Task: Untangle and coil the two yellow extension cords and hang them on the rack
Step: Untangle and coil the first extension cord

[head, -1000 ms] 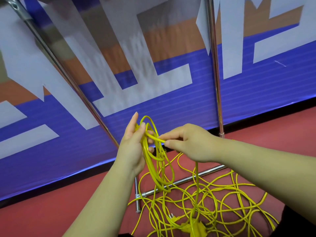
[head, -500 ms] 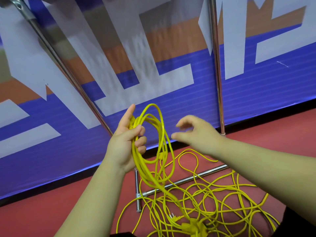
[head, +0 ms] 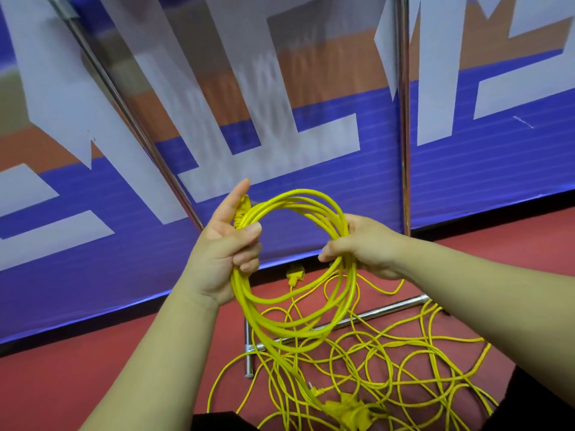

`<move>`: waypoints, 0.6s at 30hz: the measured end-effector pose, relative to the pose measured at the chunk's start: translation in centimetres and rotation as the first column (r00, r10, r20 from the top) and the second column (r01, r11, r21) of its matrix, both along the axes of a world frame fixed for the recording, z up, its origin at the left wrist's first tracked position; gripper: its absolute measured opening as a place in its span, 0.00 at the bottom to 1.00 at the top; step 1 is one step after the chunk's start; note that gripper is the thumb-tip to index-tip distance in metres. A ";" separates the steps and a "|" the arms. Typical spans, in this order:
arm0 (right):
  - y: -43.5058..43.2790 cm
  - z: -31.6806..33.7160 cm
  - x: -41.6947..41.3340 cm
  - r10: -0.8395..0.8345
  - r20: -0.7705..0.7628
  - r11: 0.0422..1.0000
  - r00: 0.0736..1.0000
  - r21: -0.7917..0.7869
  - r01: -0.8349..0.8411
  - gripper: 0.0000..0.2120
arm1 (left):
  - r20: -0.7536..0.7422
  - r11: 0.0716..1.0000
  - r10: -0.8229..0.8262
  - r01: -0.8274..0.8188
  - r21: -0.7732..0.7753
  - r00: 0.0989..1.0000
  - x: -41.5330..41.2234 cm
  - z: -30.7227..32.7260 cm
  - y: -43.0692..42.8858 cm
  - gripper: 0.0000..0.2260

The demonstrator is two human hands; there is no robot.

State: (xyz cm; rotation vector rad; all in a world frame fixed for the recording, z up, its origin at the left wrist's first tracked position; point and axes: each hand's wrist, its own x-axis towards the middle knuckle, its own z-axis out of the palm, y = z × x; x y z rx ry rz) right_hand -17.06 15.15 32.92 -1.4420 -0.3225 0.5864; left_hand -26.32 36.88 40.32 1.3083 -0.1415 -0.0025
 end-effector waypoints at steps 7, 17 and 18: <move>-0.7 -0.4 -0.1 0.134 0.019 0.989 0.991 -0.065 -0.132 0.25 | 0.020 0.935 0.353 -0.353 0.002 0.935 1.1 0.0 3.0 0.37; -1.0 -0.3 0.4 -0.034 0.322 0.941 0.946 -0.310 0.139 0.29 | -0.008 0.989 0.129 -0.128 0.071 0.992 0.6 -0.1 1.6 0.32; -0.8 0.0 0.2 -0.055 0.376 0.929 0.925 -0.320 0.185 0.29 | 0.001 0.992 0.088 -0.088 0.091 0.996 0.5 -0.2 1.2 0.30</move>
